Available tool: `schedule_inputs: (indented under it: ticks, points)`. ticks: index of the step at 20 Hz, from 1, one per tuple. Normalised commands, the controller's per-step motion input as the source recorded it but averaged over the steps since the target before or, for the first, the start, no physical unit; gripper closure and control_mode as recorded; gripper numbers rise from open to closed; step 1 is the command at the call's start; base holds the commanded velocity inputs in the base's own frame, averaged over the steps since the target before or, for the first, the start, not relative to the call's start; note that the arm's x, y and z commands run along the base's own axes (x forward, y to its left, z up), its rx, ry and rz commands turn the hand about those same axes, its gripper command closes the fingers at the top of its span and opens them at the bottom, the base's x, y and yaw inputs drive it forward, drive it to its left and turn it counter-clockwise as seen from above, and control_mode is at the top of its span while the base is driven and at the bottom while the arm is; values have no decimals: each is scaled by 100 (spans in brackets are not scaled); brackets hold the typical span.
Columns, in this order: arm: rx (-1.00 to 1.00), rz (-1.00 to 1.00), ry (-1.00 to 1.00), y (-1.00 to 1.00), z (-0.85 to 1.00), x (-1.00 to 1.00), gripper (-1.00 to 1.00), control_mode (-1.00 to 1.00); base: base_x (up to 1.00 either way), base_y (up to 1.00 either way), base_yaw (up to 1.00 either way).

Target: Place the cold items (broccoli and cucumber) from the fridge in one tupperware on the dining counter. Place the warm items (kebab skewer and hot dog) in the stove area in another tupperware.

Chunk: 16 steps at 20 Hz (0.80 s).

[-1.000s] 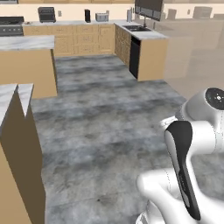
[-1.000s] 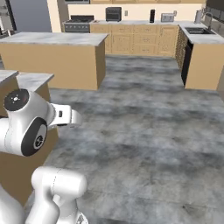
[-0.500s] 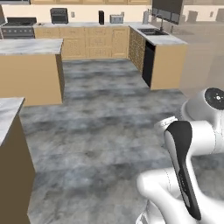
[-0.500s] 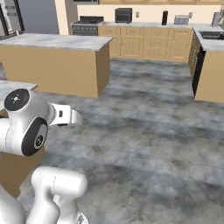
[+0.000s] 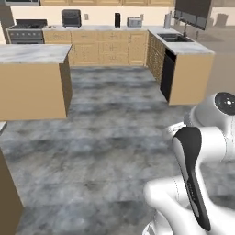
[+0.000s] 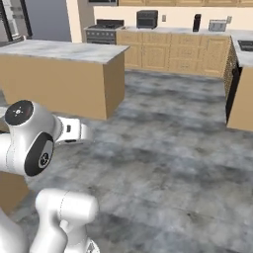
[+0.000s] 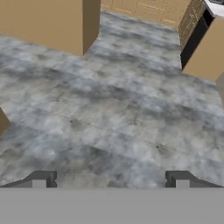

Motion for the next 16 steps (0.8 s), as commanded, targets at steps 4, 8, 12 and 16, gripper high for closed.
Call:
schedule_inputs:
  ticks: [4,8,12,16]
  points:
    - [0,0,0,0,0,0,-100,100,100,-53,18]
    - [0,0,0,0,0,0,-100,100,100,-41,16]
    - [0,0,0,0,0,0,-100,100,100,-34,14]
    - [0,0,0,0,0,0,-100,100,100,-32,14]
